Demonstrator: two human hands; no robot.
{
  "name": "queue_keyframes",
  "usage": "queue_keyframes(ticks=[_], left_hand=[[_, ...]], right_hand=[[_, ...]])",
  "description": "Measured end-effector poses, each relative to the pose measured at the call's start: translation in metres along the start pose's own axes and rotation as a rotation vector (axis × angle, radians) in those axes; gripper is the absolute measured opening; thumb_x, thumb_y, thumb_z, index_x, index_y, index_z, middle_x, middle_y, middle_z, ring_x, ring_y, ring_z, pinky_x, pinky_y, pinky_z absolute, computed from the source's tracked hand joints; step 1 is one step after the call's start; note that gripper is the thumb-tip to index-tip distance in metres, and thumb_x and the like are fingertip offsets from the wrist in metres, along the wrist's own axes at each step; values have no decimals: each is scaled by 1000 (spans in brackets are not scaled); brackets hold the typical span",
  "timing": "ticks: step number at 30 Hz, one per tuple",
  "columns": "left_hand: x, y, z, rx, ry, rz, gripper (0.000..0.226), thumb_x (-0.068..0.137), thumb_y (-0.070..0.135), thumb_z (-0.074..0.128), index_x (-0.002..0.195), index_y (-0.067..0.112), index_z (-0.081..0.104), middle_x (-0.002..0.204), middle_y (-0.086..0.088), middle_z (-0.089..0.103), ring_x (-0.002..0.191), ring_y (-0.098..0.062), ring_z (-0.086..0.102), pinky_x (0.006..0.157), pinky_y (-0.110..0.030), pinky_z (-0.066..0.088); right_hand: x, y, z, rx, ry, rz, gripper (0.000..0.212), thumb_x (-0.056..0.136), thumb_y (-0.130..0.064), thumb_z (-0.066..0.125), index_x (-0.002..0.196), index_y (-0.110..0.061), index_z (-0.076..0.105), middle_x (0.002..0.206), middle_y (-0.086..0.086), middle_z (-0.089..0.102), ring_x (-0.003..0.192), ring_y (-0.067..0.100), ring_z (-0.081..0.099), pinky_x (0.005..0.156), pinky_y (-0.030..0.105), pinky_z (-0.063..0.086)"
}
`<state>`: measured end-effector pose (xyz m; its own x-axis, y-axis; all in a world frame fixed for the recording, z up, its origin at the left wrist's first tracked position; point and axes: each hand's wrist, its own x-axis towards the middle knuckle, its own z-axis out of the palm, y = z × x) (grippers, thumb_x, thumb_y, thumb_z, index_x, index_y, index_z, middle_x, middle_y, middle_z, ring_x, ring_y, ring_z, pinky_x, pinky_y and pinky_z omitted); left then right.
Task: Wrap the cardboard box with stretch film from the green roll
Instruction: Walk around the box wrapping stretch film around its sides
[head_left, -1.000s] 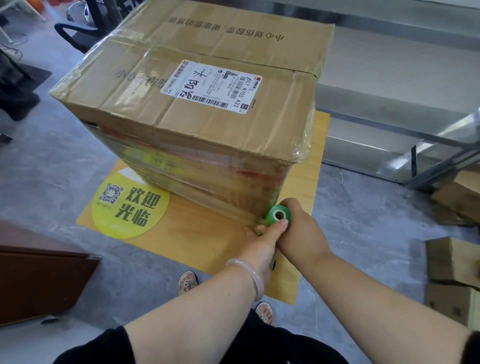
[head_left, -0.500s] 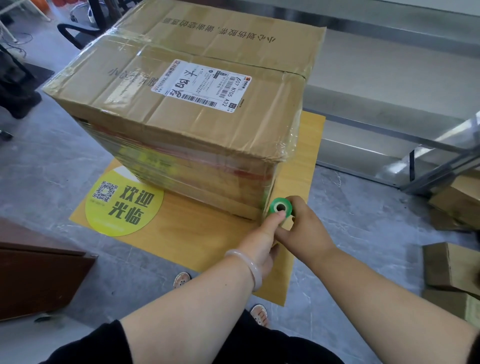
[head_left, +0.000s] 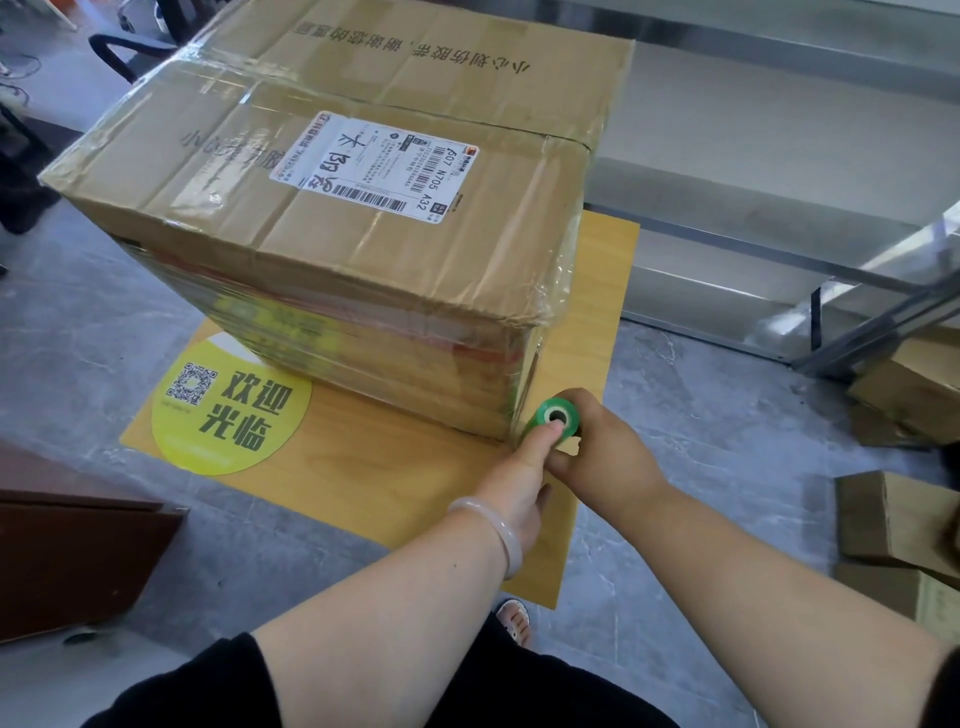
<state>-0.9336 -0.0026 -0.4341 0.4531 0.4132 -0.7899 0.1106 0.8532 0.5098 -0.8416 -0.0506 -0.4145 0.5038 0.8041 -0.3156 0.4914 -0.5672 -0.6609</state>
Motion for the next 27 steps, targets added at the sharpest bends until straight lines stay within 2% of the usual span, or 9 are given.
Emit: queue_keyframes(ticks=[6, 8, 11, 14, 17, 19, 23, 25, 27], left_hand=[[10, 0, 8, 3, -63, -43, 84, 48, 60, 75, 125, 27, 64, 129, 5, 68, 127, -11, 58, 112, -35, 41], [13, 1, 13, -23, -61, -58, 72, 57, 56, 75, 122, 27, 65, 127, 3, 69, 123, -11, 61, 112, -36, 42], [13, 2, 20, -80, -46, -68, 60, 67, 53, 71, 120, 26, 66, 126, 1, 69, 119, -11, 63, 105, -33, 47], [12, 6, 26, -79, -6, -60, 70, 61, 55, 69, 123, 24, 63, 131, 1, 66, 123, -11, 60, 99, -31, 44], [8, 11, 37, -95, -24, -43, 76, 56, 59, 70, 123, 25, 63, 131, 1, 66, 124, -11, 59, 94, -30, 42], [10, 12, 44, -125, -25, -23, 77, 58, 60, 71, 125, 25, 64, 132, 1, 66, 127, -12, 57, 98, -29, 41], [16, 6, 68, -277, -3, 48, 55, 84, 55, 68, 130, 26, 61, 132, 8, 66, 126, -7, 55, 115, -33, 37], [20, 4, 83, -332, -1, 96, 48, 86, 51, 68, 129, 30, 61, 127, 9, 69, 123, -5, 58, 115, -35, 38], [26, 9, 93, -403, 60, 137, 50, 81, 48, 73, 127, 29, 64, 126, 4, 71, 123, -8, 61, 114, -36, 41]], right_hand=[[8, -3, -4, 16, 80, 98, 32, 75, -30, 68, 95, -23, 44, 80, -7, 57, 69, 7, 54, 52, 28, 39], [7, -1, -9, 66, 65, 72, 35, 76, -29, 66, 105, -29, 47, 87, -9, 61, 77, 9, 58, 61, 29, 47], [8, 3, -16, 102, -27, 0, 56, 77, -22, 66, 122, -47, 45, 102, -21, 61, 90, -1, 57, 77, 23, 49], [16, 6, -26, 90, -9, -31, 43, 73, -21, 70, 108, -41, 52, 97, -22, 62, 89, -5, 57, 79, 26, 49], [23, 6, -44, -52, 23, -66, 38, 68, -31, 73, 98, -31, 50, 90, -15, 58, 82, 5, 55, 70, 30, 48], [29, 6, -55, -132, 10, -102, 40, 66, -35, 73, 98, -29, 50, 92, -11, 58, 84, 13, 56, 69, 33, 49], [52, 9, -64, -243, -56, -196, 39, 73, -36, 67, 110, -35, 55, 104, -7, 57, 90, 18, 59, 71, 32, 50], [66, 13, -66, -331, -115, -234, 31, 76, -35, 66, 106, -33, 57, 102, -5, 55, 88, 19, 59, 69, 32, 48], [80, 15, -68, -306, -194, -306, 27, 75, -31, 63, 101, -29, 56, 101, -3, 56, 89, 19, 58, 68, 32, 48]])
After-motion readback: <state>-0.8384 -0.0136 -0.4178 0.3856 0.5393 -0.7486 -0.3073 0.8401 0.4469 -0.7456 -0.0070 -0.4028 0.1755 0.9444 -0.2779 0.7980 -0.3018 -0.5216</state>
